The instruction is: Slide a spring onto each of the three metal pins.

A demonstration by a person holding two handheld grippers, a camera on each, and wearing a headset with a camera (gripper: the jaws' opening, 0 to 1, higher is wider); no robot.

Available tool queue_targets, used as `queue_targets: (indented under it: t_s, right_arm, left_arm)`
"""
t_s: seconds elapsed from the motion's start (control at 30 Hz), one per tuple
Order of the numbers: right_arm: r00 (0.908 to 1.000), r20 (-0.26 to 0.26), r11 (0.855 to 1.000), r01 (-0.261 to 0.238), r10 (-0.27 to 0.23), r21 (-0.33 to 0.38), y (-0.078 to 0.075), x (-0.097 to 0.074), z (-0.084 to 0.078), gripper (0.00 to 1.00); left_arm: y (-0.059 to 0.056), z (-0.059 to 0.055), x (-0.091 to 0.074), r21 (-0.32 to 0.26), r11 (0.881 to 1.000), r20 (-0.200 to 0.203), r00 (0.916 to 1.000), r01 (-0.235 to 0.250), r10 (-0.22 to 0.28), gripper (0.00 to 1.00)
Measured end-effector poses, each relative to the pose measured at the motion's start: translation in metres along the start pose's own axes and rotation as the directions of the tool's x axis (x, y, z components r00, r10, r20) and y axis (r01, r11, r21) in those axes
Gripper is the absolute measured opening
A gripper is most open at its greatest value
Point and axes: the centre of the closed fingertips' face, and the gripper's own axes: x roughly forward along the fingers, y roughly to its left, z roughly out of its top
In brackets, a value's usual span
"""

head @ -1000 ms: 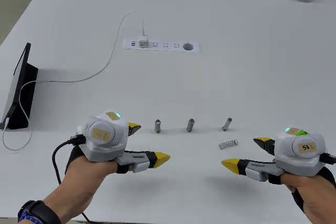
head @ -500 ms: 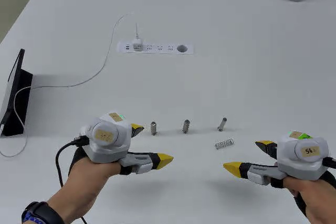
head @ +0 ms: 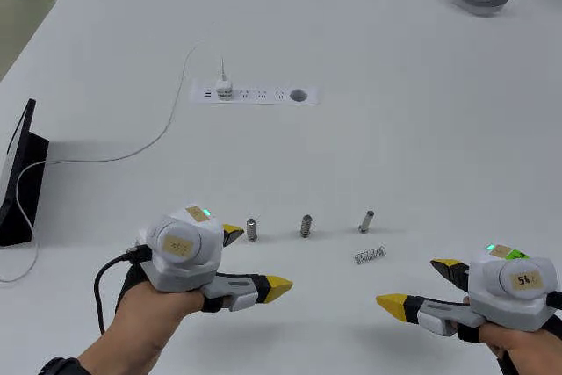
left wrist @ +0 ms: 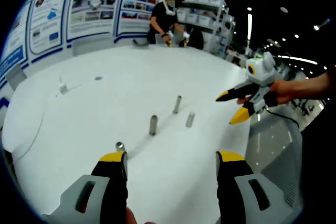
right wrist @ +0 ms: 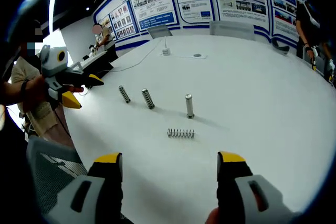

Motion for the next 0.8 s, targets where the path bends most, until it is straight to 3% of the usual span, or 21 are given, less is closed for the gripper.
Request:
queue_targets:
  t_s: [0.8]
  right_arm:
    - [1.0000,-0.009,1.000,-0.003,0.003,0.001,-0.002,-0.011,-0.012,0.78]
  left_arm:
    - [-0.022,0.008,0.019,0.020,0.999,-0.001,0.9989,0.046,-0.046,0.70]
